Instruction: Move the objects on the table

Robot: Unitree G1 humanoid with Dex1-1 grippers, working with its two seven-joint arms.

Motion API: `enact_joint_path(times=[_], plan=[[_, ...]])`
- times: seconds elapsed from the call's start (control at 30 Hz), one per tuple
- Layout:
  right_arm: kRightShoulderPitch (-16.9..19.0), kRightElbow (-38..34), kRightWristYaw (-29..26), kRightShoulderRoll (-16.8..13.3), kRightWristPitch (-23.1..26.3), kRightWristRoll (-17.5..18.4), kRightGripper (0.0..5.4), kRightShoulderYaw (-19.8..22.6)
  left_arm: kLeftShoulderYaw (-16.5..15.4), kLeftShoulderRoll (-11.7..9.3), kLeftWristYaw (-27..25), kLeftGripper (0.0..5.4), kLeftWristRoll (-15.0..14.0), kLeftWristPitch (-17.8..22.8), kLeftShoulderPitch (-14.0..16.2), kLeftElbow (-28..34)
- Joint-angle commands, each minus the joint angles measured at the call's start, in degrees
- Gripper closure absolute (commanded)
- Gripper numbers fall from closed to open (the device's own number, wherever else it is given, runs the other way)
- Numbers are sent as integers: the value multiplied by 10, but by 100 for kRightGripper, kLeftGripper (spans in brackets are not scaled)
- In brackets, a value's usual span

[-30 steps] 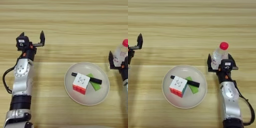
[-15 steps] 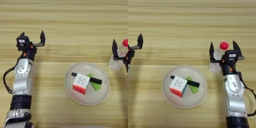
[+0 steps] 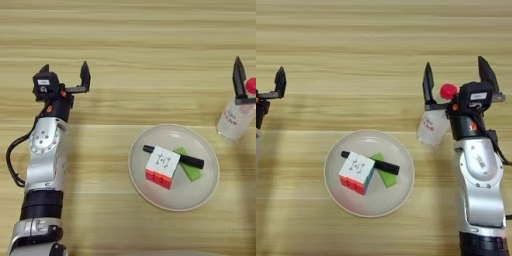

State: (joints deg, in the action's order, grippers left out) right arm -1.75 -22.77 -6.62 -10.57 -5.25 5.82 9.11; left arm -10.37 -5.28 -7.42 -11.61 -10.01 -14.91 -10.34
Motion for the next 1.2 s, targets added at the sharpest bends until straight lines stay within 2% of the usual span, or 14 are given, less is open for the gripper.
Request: enact_joint_path(times=[0.03,0.17,0.43,0.7,0.93,1.2], plan=[[-7,-27,-10,-15,20,14,2,9,3,0,0,0,4,-4,-8,-1],[-10,-44,-28,-27,33,39,2,14,3,-1,0,0,4,-3,-8,0],[-6,-87,-96,-58,78,136,2,6,4,-2,-1,0,4,-3,-9,2],[25,-132,-178,-98,124,216,2,-20,5,-2,-1,0,5,-3,-8,4],[70,-154,-256,-137,146,239,2,-63,6,-2,-1,0,5,-4,-7,6],[111,-126,-339,-179,147,211,2,-133,8,-2,-1,0,4,-4,-6,8]])
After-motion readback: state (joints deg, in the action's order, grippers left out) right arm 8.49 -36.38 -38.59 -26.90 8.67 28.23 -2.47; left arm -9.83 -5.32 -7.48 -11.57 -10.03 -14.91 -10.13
